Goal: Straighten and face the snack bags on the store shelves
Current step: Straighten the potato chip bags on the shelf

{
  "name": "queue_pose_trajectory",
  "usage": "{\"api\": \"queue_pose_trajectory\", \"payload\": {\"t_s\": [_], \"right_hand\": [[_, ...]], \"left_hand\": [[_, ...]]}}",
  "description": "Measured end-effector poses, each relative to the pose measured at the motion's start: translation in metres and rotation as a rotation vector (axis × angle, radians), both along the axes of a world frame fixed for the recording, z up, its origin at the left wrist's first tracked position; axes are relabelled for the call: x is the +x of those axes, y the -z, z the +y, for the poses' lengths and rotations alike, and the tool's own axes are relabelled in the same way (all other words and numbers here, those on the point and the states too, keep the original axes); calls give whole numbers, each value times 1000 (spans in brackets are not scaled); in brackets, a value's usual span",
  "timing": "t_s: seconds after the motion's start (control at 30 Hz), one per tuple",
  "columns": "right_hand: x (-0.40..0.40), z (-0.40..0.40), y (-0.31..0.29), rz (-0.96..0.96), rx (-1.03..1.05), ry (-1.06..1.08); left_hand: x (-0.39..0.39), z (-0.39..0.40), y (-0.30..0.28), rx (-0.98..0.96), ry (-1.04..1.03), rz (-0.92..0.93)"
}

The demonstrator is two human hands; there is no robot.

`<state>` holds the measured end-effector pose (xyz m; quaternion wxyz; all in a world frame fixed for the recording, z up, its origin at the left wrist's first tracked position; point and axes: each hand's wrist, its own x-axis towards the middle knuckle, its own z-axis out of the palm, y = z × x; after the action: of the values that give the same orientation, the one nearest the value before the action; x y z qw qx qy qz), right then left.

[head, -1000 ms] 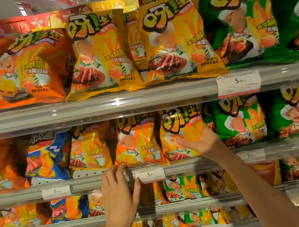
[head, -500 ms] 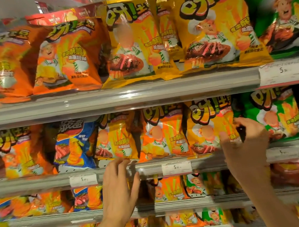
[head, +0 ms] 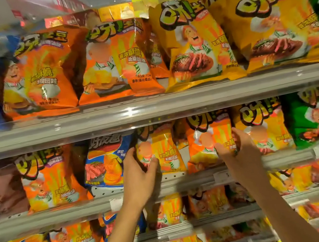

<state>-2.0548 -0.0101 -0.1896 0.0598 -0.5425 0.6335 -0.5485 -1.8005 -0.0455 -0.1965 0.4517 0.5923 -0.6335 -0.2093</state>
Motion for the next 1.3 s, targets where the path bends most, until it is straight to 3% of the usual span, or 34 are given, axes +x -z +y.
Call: {"api": "queue_pose_trajectory", "payload": {"t_s": [0.33, 0.43, 0.53, 1.03, 1.2, 1.3], "right_hand": [[-29, -57, -9, -81, 472, -219], [-42, -61, -10, -111, 444, -499], [-48, -62, -13, -107, 468, -618], [-47, -47, -30, -362, 512, -508], [-45, -12, -43, -300, 527, -696], [-46, 8, -39, -344, 513, -677]], "left_hand": [[9, -43, -11, 273, 93, 210], [16, -51, -9, 354, 158, 225], [22, -52, -10, 432, 247, 293], [38, -43, -23, 466, 291, 409], [28, -39, -17, 463, 319, 465], [11, -38, -13, 401, 296, 467]]}}
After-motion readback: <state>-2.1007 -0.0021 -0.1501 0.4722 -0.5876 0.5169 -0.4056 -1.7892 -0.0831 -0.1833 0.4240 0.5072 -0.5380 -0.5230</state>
